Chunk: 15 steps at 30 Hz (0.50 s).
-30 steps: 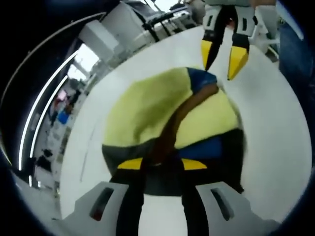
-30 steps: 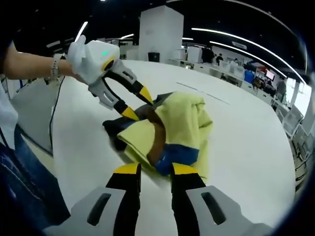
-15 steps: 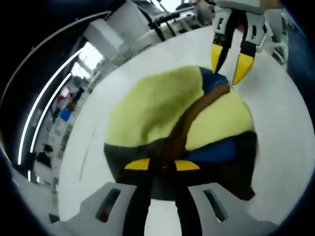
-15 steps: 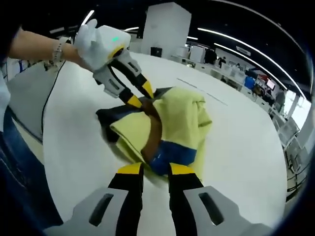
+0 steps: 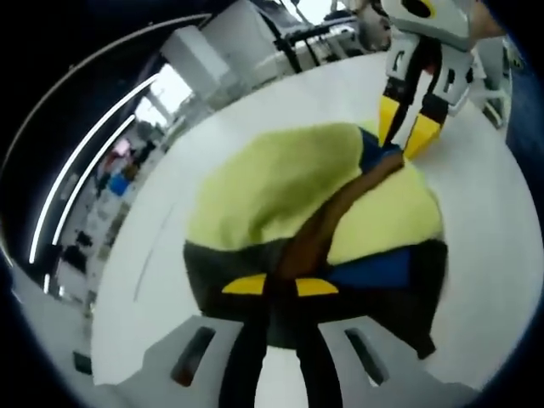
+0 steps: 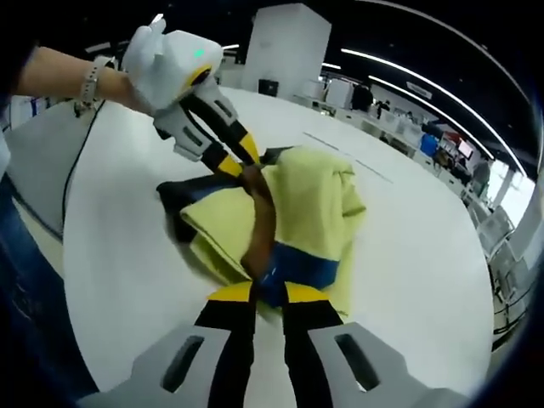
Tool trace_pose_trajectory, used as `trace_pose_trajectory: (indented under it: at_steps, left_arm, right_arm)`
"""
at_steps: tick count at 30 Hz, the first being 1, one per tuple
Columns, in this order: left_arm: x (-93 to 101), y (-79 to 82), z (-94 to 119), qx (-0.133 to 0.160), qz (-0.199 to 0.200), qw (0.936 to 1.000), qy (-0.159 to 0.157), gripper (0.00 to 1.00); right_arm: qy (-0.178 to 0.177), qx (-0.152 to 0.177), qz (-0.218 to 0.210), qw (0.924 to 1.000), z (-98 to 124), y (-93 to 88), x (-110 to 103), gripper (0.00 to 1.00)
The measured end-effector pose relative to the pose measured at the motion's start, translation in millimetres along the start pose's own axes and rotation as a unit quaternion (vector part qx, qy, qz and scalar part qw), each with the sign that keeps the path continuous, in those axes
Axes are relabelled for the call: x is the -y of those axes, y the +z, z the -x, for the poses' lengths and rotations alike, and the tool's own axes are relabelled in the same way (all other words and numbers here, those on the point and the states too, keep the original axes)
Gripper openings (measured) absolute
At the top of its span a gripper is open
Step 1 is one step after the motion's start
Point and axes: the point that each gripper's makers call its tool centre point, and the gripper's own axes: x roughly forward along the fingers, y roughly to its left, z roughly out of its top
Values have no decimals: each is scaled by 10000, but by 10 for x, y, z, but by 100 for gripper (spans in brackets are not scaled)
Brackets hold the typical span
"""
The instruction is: Fold the garment on the visible template until the final outline fits inside the template.
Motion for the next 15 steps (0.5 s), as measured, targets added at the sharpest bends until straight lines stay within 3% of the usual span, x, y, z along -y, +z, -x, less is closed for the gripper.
trace_pose_trajectory:
  at_steps: [6, 9, 15]
  left_arm:
    - [5, 5, 13, 13, 30, 10000, 49, 4]
    - [8, 6, 28, 18, 24, 10000, 51, 4]
    - [7, 5, 53, 20, 144, 9999, 43, 2]
  right_arm:
    - [-34, 4, -61, 10000, -3, -23, 0, 6]
    - [-13, 140, -513, 9986, 26, 15, 34, 5]
    - [-36, 193, -717, 9972, 43, 19, 94, 3]
